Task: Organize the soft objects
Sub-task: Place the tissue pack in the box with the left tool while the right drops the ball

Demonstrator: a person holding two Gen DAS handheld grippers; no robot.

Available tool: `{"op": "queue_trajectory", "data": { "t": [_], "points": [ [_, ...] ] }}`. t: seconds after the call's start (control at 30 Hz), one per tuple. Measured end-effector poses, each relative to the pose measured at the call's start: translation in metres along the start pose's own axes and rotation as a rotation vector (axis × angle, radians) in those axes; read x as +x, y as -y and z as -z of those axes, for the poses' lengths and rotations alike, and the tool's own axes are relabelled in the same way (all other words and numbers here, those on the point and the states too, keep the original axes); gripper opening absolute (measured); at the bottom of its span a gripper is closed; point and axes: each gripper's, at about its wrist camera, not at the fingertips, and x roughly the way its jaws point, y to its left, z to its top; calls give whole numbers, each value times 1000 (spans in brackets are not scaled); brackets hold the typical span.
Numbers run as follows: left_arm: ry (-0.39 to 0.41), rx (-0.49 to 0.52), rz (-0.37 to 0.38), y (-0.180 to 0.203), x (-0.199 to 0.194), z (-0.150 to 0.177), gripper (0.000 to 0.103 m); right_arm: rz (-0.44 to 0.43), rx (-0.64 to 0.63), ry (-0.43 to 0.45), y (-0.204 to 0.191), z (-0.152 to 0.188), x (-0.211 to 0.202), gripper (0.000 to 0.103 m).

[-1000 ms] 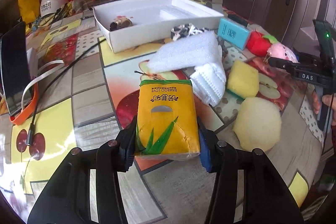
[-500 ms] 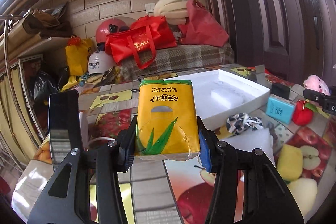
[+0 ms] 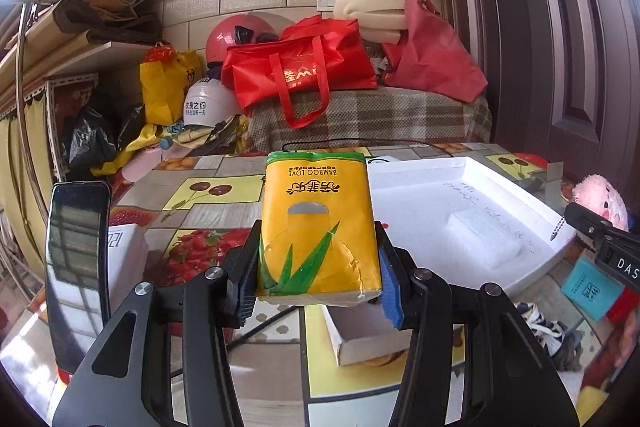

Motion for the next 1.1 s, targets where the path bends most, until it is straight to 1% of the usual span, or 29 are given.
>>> {"op": "queue_trajectory", "data": {
  "t": [0.1,0.3,0.4,0.47,0.5,0.57,0.6,0.63,0.67,0.7,0.77,0.8,0.83,1.1],
  "points": [
    [3,1,-10,6,11,-5,50,9,-14,1,-12,-7,17,62],
    [12,57,1,29,33,-13,50,36,-4,-13,-20,-20,48,62],
    [0,76,7,39,46,-18,50,38,19,-32,-19,-25,63,62],
    [-22,81,4,44,55,-19,51,42,23,-49,-21,-28,73,62],
    [-40,85,2,46,59,-19,55,42,21,-57,-22,-30,77,62],
    [-58,90,-13,47,62,-19,75,37,11,-79,-25,-31,84,64],
    [-49,85,-16,46,60,-19,91,32,5,-92,-26,-31,88,67],
    [-38,79,-21,45,57,-19,103,28,-2,-105,-28,-31,90,81],
    [-28,74,-28,44,56,-19,103,26,-4,-108,-28,-31,90,89],
    [-22,71,-33,43,55,-19,103,30,-4,-99,-28,-31,88,91],
    [-21,67,-40,43,55,-20,103,32,-10,-83,-29,-30,84,92],
    [-18,63,-44,42,55,-20,103,37,-14,-75,-30,-30,82,94],
    [-13,57,-49,41,54,-20,103,40,-18,-68,-31,-30,81,103],
    [23,-4,-76,29,47,-19,103,50,-22,22,-28,-30,68,103]
  ]
}}
